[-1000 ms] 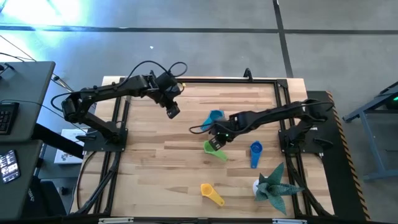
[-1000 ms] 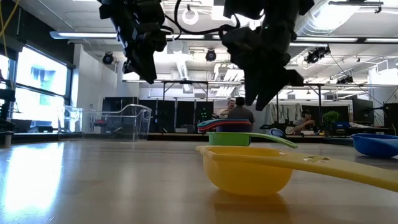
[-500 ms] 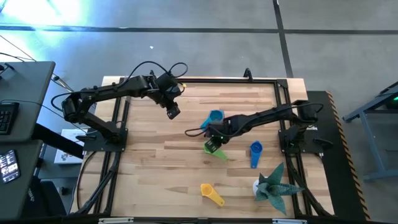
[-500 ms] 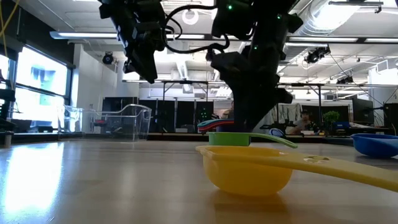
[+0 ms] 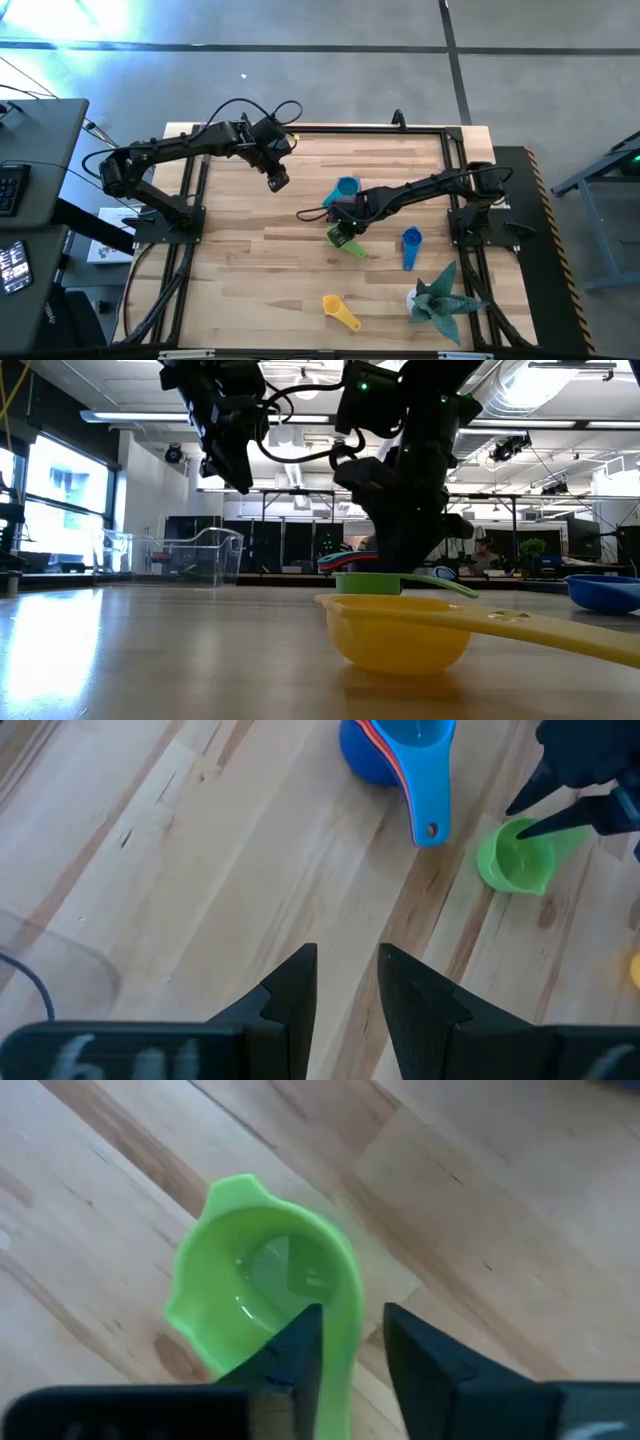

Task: Nest measuring cups in basket
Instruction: Stack the green measuring cup on top of the light blue measuring cup on the table

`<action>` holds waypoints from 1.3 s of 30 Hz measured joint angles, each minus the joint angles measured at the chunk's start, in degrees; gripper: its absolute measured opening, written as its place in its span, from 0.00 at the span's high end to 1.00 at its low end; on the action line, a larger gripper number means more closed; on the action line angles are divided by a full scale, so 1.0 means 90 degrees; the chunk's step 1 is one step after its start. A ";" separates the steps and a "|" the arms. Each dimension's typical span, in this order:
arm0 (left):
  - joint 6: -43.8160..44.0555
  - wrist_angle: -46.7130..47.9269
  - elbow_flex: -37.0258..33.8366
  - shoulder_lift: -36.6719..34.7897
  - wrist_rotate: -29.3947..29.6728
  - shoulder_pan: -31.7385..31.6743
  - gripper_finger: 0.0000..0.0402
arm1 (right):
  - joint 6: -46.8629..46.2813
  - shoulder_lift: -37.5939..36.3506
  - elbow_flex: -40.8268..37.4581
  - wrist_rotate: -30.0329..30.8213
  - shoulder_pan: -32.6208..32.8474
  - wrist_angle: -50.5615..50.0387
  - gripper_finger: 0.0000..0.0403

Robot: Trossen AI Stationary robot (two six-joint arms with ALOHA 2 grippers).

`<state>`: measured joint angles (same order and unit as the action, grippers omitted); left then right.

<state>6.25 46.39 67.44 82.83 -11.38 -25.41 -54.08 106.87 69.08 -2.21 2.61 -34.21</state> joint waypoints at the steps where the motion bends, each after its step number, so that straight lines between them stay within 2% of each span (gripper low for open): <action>1: -0.0010 0.0000 0.0000 0.0000 0.0000 0.0000 0.76 | -0.0068 0.0000 0.0000 -0.0051 0.0000 0.0017 0.81; 4: -0.0019 0.0000 0.0000 0.0000 0.0000 0.0000 0.76 | -0.0300 0.0000 0.0000 -0.0152 0.0000 0.0099 0.94; 6: -0.0078 0.0000 0.0000 0.0000 0.0000 0.0000 0.76 | -0.0501 0.0000 0.0000 -0.0156 0.0002 0.0173 0.98; 15: -0.0205 0.0002 0.0000 0.0000 -0.0002 0.0000 0.76 | -0.1967 -0.0067 0.0019 -0.0190 0.0120 0.0356 0.99; 20: -0.0413 0.0001 0.0000 0.0000 -0.0001 0.0000 0.76 | -0.2967 -0.0144 0.0019 0.0181 0.0428 0.0491 0.99; 30: -0.1127 0.0027 0.0002 0.0000 -0.0002 0.0000 0.76 | -0.5528 -0.0267 0.0020 0.1999 0.1069 0.0842 1.00; 39: -0.1751 0.0144 0.0005 0.0000 0.0003 -0.0018 0.76 | -0.7832 -0.0267 0.0022 0.4191 0.1418 0.0781 1.00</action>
<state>-9.52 47.69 67.48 82.83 -11.35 -25.57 -124.57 104.47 69.28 35.51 15.37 -27.18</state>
